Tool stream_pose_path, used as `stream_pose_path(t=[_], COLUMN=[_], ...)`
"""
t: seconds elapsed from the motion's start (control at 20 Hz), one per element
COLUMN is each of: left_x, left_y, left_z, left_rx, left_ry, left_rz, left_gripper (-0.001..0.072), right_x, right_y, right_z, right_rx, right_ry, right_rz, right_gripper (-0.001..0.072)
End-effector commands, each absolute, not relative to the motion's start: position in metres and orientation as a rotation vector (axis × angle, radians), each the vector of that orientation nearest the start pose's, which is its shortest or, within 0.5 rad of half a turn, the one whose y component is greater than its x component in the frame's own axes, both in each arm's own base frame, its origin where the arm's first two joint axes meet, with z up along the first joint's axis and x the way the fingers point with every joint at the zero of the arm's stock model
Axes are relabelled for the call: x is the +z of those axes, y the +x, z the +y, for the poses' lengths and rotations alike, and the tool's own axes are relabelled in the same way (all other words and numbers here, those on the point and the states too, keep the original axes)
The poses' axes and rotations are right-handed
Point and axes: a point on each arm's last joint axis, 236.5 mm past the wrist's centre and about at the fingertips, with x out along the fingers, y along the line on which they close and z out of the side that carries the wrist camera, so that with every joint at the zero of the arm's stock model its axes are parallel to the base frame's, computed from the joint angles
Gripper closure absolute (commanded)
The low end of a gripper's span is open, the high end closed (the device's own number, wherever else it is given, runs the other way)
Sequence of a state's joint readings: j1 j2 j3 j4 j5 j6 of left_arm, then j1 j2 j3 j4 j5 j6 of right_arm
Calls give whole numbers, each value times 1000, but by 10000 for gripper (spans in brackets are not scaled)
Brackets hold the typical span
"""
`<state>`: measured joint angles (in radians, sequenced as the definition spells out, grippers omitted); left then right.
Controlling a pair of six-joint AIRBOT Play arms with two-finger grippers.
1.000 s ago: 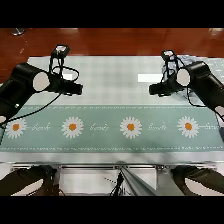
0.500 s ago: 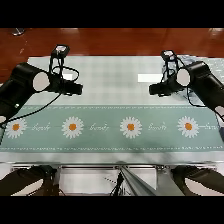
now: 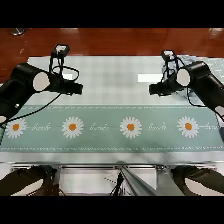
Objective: Fold the shirts.
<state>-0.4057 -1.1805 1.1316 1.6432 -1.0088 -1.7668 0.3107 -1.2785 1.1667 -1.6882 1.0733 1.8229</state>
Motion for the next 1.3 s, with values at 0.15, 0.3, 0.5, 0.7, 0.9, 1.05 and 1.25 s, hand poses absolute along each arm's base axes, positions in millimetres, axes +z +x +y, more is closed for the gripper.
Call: stream_pose_path(t=[0.15, 0.3, 0.5, 0.7, 0.9, 1.05, 1.25], left_x=[49, 42, 41, 32, 16, 10, 28], left_y=[404, 409, 415, 419, 417, 415, 417], left_z=[-126, -92, -67, -68, -71, -76, -41], left_rx=[-176, -96, -10, -11, 38, 30, 109], left_ry=[127, 89, 1, -4, -104, -130, -154], left_rz=[989, 1025, 1025, 1018, 1060, 1082, 1079], left_gripper=[3, 4, 4, 4, 4, 4, 4], right_x=[76, 74, 29, -31, -79, -95, -23], right_y=[483, 500, 523, 538, 533, 524, 551], right_z=[29, -53, -109, -136, -139, -121, -105], right_rx=[-98, -336, -382, -386, -384, -323, -185], right_ry=[-381, -68, 284, 287, 245, 273, 199], right_rz=[746, 691, 712, 892, 1083, 1163, 1051], right_gripper=[87, 95, 111, 111, 111, 435, 689])
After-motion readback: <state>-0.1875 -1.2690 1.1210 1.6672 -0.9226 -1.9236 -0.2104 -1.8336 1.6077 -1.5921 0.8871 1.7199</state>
